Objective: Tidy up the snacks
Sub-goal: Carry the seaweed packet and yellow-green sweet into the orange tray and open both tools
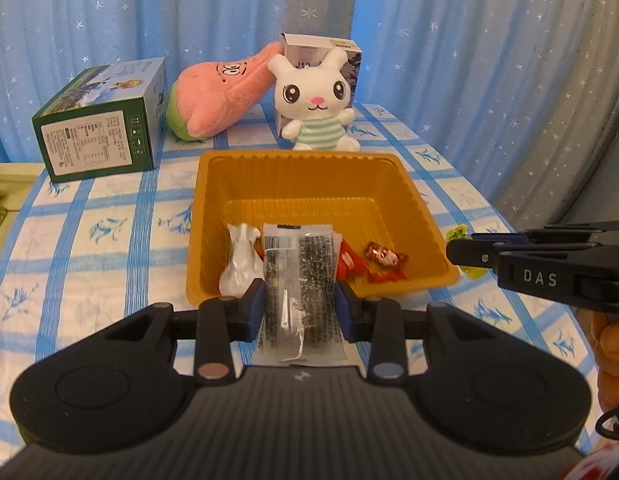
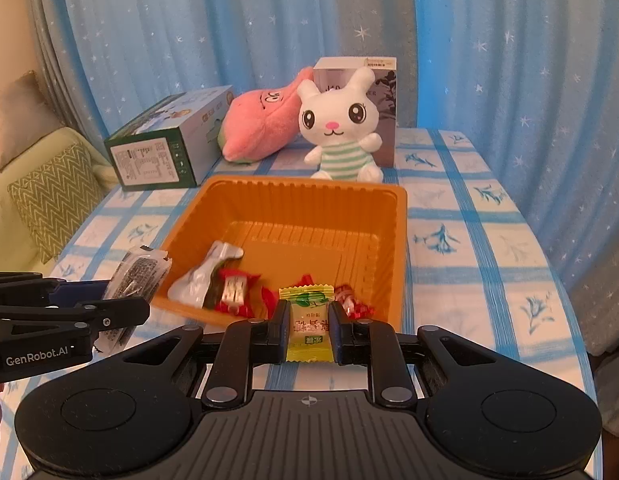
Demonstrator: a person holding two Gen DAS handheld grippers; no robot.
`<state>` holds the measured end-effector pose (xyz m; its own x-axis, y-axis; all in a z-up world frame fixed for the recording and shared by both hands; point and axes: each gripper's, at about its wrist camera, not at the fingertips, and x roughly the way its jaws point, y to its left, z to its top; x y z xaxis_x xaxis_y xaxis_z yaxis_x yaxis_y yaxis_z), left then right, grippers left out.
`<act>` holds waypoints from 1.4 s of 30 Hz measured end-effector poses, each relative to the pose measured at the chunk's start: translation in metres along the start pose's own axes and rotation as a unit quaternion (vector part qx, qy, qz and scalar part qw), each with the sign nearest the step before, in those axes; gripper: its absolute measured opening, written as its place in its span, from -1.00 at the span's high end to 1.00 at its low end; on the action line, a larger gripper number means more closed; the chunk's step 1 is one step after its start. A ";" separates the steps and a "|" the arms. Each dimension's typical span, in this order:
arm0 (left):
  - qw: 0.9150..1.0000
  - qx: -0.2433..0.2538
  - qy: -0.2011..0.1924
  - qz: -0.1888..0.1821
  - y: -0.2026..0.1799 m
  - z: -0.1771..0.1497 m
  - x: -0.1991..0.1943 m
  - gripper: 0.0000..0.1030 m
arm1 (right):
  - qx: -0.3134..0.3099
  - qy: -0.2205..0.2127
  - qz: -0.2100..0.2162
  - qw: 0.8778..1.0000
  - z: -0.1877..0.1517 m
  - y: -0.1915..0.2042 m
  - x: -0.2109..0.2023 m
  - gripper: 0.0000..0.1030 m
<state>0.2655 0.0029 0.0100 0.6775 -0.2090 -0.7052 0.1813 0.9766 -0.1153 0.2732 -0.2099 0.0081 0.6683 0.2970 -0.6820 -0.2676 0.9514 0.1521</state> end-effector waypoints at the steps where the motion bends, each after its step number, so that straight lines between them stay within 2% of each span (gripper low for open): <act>1: 1.000 0.000 0.001 0.000 0.002 0.004 0.003 0.35 | 0.000 -0.001 0.000 1.000 0.004 0.000 0.003 0.60; 11: 1.000 -0.007 0.008 0.007 0.018 0.034 0.038 0.35 | 0.014 0.003 -0.003 1.000 0.028 -0.008 0.035 0.60; 27: 0.999 -0.032 0.009 -0.009 0.017 0.053 0.073 0.35 | 0.026 0.011 -0.009 1.000 0.034 -0.016 0.059 0.60; 28: 0.999 -0.036 0.006 -0.010 0.017 0.053 0.075 0.31 | 0.026 0.012 -0.009 1.000 0.033 -0.017 0.059 0.60; 29: 0.999 -0.040 0.004 -0.010 0.017 0.054 0.075 0.16 | 0.027 0.013 -0.010 1.000 0.033 -0.018 0.059 0.60; 30: 0.999 -0.044 0.002 -0.010 0.017 0.054 0.076 0.10 | 0.028 0.013 -0.010 0.999 0.032 -0.019 0.059 0.60; 42: 1.000 -0.025 0.006 -0.004 0.016 0.041 0.065 0.09 | 0.036 0.011 -0.011 0.999 0.030 -0.027 0.054 0.60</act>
<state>0.3418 0.0031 -0.0087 0.6683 -0.2159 -0.7119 0.1497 0.9764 -0.1556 0.3375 -0.2170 -0.0115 0.6574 0.2752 -0.7015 -0.2018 0.9612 0.1880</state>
